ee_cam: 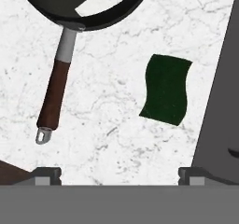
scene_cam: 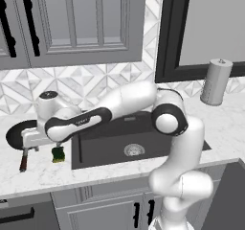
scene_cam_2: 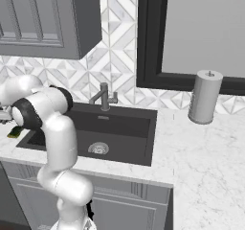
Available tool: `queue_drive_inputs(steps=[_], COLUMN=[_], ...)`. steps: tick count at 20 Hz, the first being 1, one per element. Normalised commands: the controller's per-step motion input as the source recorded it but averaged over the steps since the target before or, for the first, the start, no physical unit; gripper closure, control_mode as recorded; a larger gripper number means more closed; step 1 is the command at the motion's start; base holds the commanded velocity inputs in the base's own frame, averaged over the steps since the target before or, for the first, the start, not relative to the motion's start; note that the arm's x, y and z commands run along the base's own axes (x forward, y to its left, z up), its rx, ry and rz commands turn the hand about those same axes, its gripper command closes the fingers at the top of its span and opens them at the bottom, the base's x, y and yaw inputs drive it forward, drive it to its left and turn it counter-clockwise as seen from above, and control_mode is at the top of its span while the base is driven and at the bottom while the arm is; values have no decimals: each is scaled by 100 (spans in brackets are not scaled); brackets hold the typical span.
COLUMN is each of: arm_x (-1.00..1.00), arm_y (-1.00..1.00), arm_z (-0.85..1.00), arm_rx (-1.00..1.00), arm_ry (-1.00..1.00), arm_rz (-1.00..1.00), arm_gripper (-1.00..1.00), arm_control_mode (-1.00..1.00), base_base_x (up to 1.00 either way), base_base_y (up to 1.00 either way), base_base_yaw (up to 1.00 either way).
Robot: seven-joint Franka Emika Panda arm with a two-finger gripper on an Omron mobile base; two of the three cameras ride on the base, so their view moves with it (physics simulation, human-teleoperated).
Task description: Pick the pan and sponge and place them into the sink. Then turn on the water.
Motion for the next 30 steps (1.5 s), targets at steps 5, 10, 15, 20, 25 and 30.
queue_drive_inputs(steps=[5,10,15,20,25,30], arm_x=[0,0,5,16,30,30], arm_y=[41,39,27,25,12,10], arm_z=[-21,-29,-12,-19,-25,-18], arm_rx=[-1,0,0,0,0,0], arm_ry=[0,0,0,0,0,2], arm_rz=[0,0,-1,-3,-5,-4], arm_gripper=[-100,-100,-100,-100,-100,-100], arm_control_mode=[-100,-100,-100,-100,-100,-100], base_base_x=[0,0,0,0,0,0], base_base_y=[0,0,0,0,0,0], base_base_yaw=[0,0,0,0,0,0])
